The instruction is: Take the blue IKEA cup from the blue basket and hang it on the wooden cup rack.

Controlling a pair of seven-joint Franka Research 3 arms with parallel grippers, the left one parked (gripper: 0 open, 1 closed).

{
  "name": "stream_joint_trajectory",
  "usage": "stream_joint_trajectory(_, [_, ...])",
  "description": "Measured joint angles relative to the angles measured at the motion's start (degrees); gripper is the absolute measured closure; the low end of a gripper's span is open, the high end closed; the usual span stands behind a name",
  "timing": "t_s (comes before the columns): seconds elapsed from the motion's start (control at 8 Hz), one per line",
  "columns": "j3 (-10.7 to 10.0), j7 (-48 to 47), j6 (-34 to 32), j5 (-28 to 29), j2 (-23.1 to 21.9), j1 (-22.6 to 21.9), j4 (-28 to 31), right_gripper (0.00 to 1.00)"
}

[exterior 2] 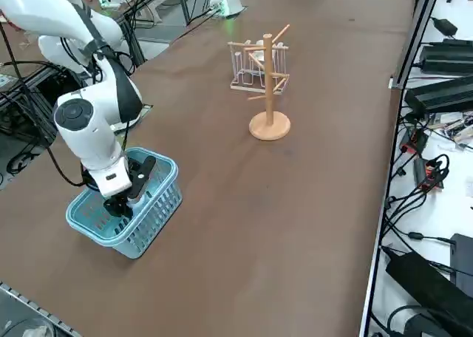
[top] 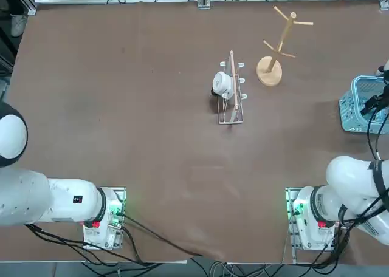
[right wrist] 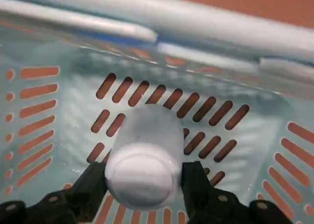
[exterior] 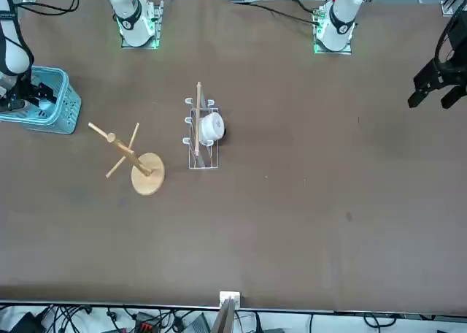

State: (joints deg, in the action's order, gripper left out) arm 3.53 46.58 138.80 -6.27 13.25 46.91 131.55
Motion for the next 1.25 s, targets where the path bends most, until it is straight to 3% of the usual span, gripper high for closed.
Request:
stream_joint_trajectory(0.75, [0.5, 0.1, -3.4, 0.0, -3.2, -1.4, -0.9, 0.15])
stream_joint_trajectory(1.25, [0.6, 0.8, -19.3, 0.0, -5.7, -2.2, -10.5, 0.15])
